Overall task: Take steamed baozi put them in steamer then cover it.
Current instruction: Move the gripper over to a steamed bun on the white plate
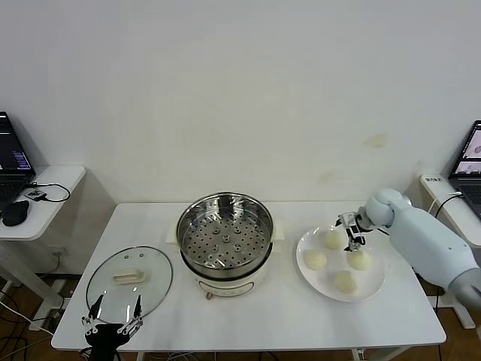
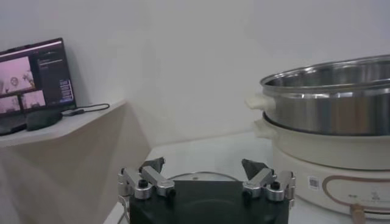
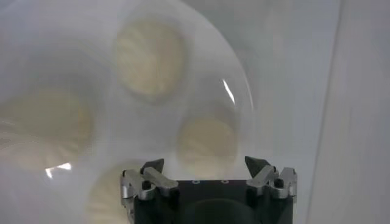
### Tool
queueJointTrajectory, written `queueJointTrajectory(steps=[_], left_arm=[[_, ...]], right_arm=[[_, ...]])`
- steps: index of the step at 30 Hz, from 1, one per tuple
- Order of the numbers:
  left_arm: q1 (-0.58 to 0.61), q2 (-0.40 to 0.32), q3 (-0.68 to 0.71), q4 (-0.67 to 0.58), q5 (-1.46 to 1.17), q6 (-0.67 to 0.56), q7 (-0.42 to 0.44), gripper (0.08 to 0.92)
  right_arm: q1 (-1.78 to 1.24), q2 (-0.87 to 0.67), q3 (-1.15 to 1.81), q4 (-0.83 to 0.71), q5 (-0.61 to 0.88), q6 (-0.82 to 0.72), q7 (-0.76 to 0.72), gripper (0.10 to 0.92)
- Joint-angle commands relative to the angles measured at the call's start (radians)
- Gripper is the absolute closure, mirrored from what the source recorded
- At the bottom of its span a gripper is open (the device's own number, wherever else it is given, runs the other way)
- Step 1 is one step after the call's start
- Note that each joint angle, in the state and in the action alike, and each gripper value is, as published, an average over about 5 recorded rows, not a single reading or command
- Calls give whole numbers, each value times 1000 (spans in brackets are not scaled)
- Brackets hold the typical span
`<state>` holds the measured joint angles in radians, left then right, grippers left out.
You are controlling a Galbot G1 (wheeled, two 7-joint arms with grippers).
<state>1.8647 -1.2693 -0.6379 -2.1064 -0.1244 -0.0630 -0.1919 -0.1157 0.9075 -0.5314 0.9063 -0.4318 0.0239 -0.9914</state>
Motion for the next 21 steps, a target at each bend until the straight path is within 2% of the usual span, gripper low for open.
queueJointTrajectory(steps=[1,11,16,21], left_arm=[[-1,-2,2,1,2,-1,-1,177],[-7,-8,4,3,24,-13,-3,177],[-4,-5,2,0,22,-14,-3,177],[-1,-3,0,-4,21,-14,-4,177]], right_arm=[[11,60,0,-79,-19,11,4,223],[15,90,1,-111,-30,6,10,385],[22,77,-10,-91,-16,3,0,397],[54,24,-45,-14,62,-17,-20,397]])
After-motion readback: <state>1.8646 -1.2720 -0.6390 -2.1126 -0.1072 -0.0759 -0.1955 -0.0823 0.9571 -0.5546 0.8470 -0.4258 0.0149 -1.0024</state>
